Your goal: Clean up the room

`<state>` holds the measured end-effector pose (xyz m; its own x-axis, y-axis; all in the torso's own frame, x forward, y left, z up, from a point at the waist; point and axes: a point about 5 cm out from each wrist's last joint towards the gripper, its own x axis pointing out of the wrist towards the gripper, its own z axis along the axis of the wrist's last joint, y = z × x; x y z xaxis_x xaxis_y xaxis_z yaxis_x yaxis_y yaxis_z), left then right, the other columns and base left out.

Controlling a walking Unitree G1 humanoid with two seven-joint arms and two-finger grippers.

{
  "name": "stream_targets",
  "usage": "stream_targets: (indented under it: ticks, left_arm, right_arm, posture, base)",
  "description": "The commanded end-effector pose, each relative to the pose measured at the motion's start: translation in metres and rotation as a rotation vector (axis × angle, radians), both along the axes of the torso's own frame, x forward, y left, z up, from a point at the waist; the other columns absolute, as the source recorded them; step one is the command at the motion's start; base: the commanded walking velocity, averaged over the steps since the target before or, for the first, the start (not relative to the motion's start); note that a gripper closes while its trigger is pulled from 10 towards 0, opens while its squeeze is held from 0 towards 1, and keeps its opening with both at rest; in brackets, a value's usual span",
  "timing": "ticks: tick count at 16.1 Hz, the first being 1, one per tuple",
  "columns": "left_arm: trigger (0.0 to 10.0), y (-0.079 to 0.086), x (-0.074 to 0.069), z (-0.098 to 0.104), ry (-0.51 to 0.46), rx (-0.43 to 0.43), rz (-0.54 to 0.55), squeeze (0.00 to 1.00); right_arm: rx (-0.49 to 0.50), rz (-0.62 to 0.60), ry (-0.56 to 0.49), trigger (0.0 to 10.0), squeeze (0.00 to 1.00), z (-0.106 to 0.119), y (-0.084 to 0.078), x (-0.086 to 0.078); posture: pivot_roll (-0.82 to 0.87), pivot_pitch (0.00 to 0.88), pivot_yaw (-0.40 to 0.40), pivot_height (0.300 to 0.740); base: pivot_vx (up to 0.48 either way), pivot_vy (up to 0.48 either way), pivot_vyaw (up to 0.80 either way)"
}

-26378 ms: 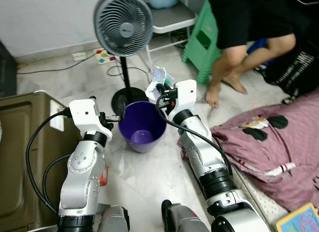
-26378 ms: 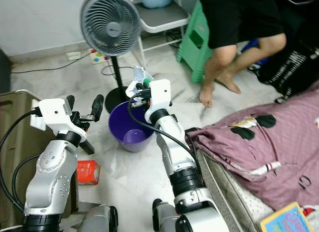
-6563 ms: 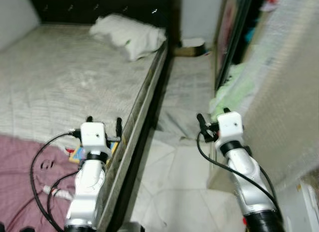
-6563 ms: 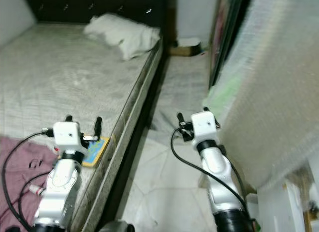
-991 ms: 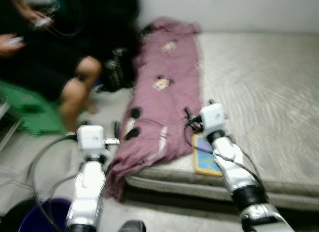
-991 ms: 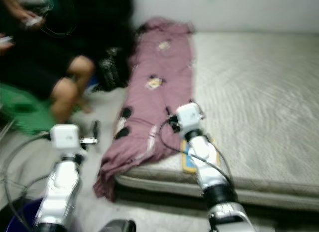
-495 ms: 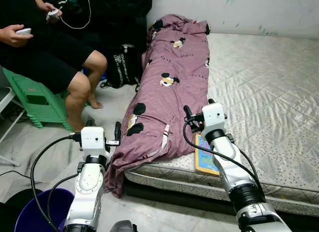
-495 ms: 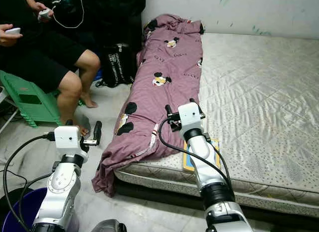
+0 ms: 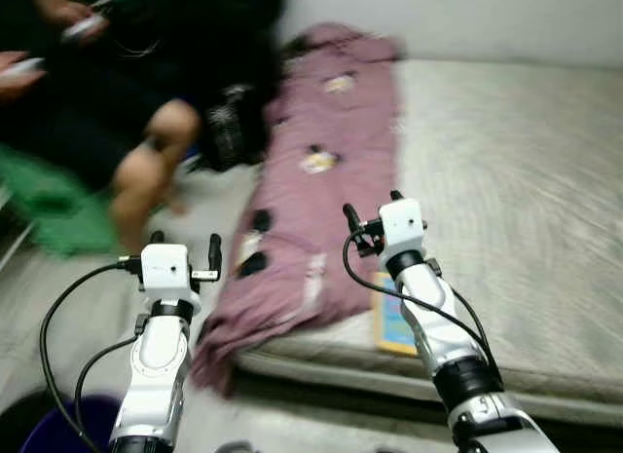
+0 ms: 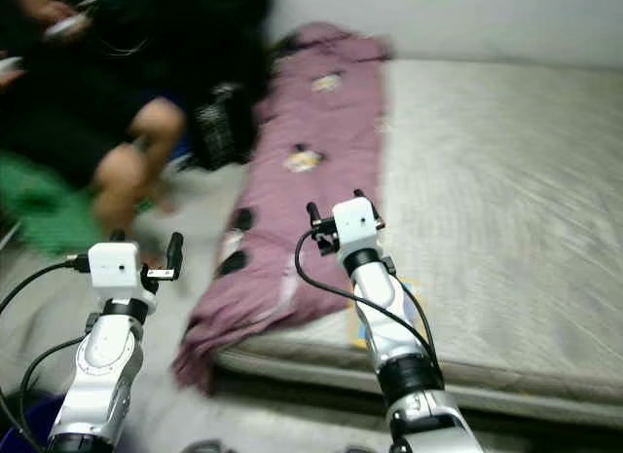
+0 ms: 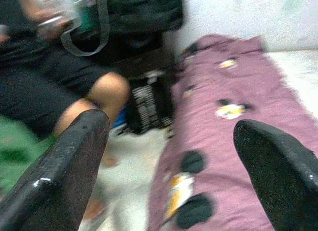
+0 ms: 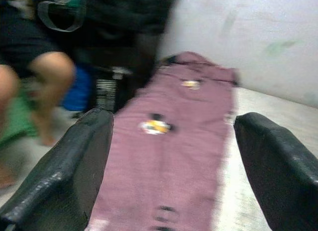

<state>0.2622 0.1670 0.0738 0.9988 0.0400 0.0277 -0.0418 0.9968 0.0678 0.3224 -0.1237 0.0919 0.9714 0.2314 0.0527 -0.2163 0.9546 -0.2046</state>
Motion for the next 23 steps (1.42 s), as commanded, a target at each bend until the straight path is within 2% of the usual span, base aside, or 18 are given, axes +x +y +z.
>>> stream_targets:
  ticks: [1,4,8,11,23]
  left_arm:
    - [10.0,-0.0071,-0.0010,-0.0018,0.008,-0.010,-0.024,0.00]
    - [10.0,-0.0065,-0.0003,-0.0034,0.021,-0.005,0.011,0.00]
    - [10.0,-0.0080,-0.0002,-0.0041,0.028,-0.002,0.006,0.00]
    - [10.0,-0.0079,-0.0006,-0.0043,0.029,0.008,0.002,0.00]
    - [10.0,-0.0089,0.0022,-0.0055,0.034,-0.001,-0.003,0.00]
  right_arm:
    - [-0.002,-0.026,0.013,10.0,0.00,-0.0032,-0.0087,-0.0008]
    - [-0.004,-0.028,0.013,10.0,0.00,-0.0037,-0.0096,-0.0014]
    - [0.003,-0.037,0.023,10.0,0.00,-0.0048,-0.0110,-0.0012]
    - [0.001,-0.041,0.031,10.0,0.00,-0.0056,-0.0113,-0.0007]
    - [-0.016,-0.041,0.026,10.0,0.00,-0.0060,-0.0141,0.0006]
  posture:
    - [0.05,0.000,0.031,0.740]
    - [0.05,0.000,0.032,0.740]
    - [0.05,0.000,0.032,0.740]
    - [0.05,0.000,0.032,0.740]
    - [0.04,0.000,0.031,0.740]
  base:
    - [0.296,0.000,0.00]
    - [0.086,0.000,0.00]
    - [0.000,0.000,0.00]
    - [0.000,0.000,-0.57]
    - [0.000,-0.379,-0.07]
